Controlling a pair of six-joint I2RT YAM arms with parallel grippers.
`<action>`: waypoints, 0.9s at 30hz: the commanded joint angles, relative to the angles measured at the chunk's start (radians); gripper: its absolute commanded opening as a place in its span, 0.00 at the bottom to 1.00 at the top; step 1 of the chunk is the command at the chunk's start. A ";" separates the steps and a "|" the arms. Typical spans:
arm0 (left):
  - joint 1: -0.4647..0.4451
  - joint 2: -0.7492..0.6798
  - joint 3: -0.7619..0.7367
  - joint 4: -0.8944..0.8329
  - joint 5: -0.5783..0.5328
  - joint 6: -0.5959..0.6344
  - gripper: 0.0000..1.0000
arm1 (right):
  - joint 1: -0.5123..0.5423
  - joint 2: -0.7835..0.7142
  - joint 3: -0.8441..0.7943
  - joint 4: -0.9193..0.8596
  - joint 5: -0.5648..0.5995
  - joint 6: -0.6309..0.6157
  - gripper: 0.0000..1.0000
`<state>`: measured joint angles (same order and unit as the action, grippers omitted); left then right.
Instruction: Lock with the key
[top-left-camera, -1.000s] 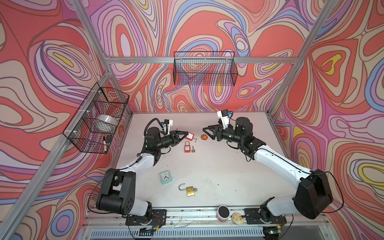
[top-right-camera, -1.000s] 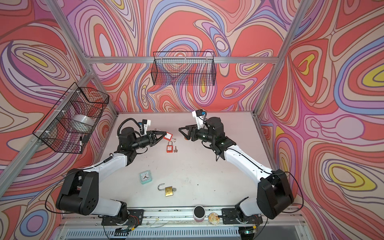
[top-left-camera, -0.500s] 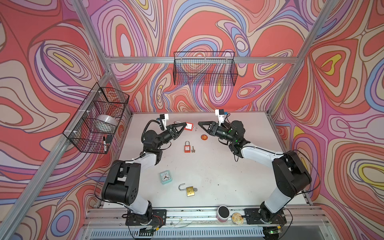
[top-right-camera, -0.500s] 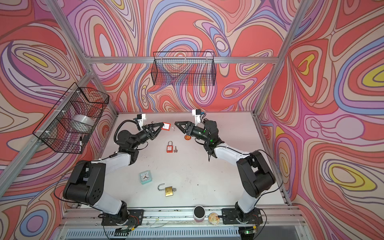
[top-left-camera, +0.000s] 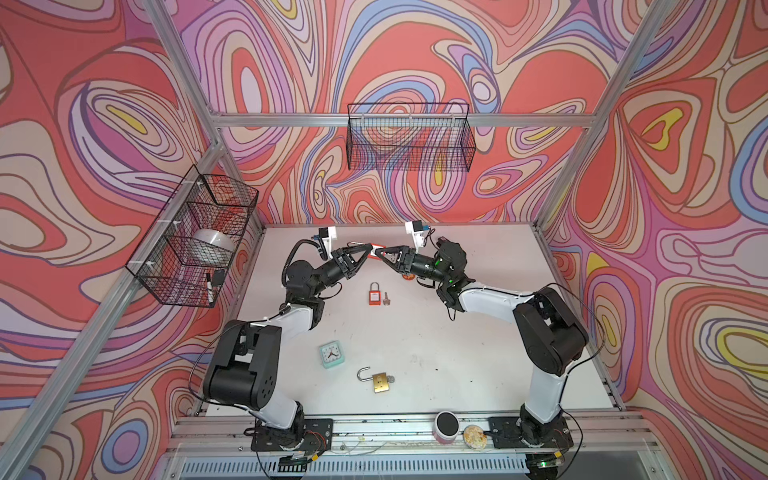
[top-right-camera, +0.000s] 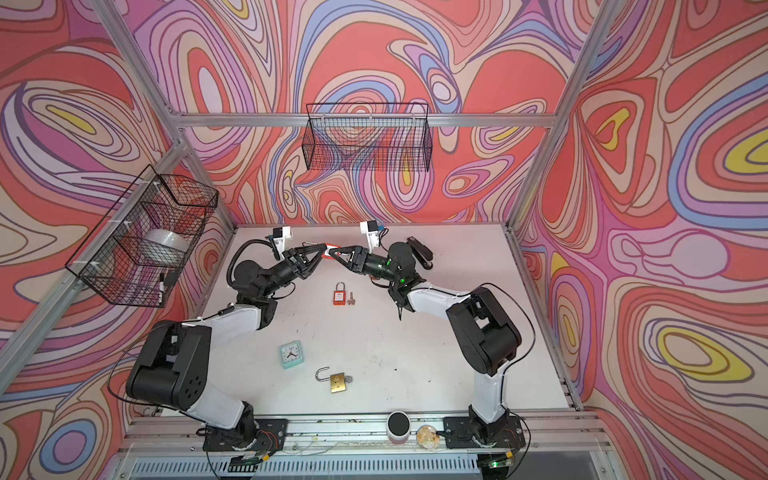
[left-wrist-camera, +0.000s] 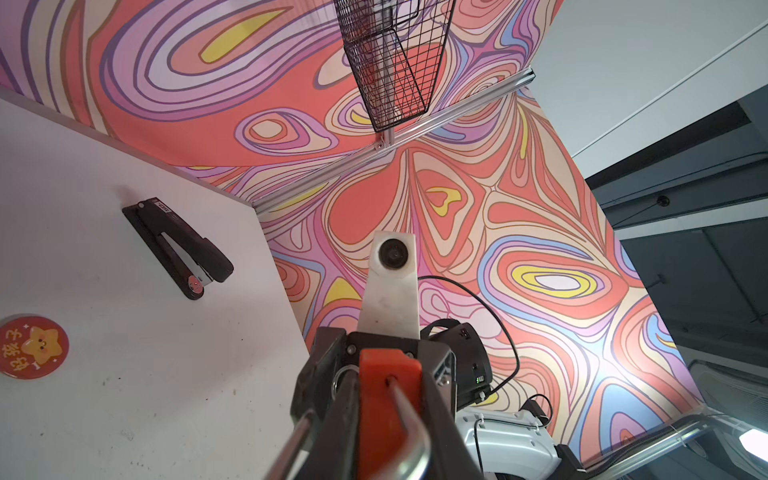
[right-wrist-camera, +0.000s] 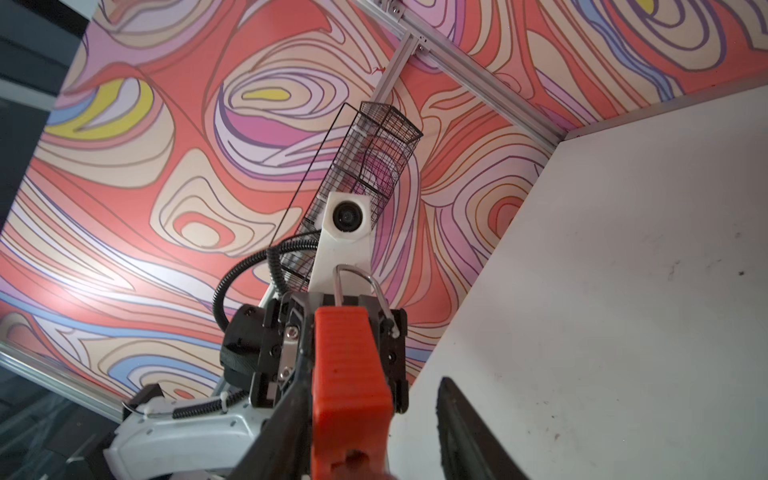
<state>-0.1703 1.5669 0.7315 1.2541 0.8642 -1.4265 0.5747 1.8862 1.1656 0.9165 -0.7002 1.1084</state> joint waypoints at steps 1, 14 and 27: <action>0.003 -0.012 0.023 0.103 0.019 -0.023 0.00 | 0.009 0.002 0.015 0.067 -0.014 0.025 0.39; 0.012 -0.005 0.001 0.102 0.015 -0.003 0.47 | 0.009 -0.047 -0.010 0.049 0.010 0.010 0.00; 0.109 -0.122 -0.099 -0.036 0.076 0.111 0.58 | -0.001 -0.108 -0.050 0.000 0.010 -0.020 0.00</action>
<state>-0.0772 1.4944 0.6430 1.2236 0.9028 -1.3571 0.5785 1.8130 1.1343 0.9199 -0.6956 1.1149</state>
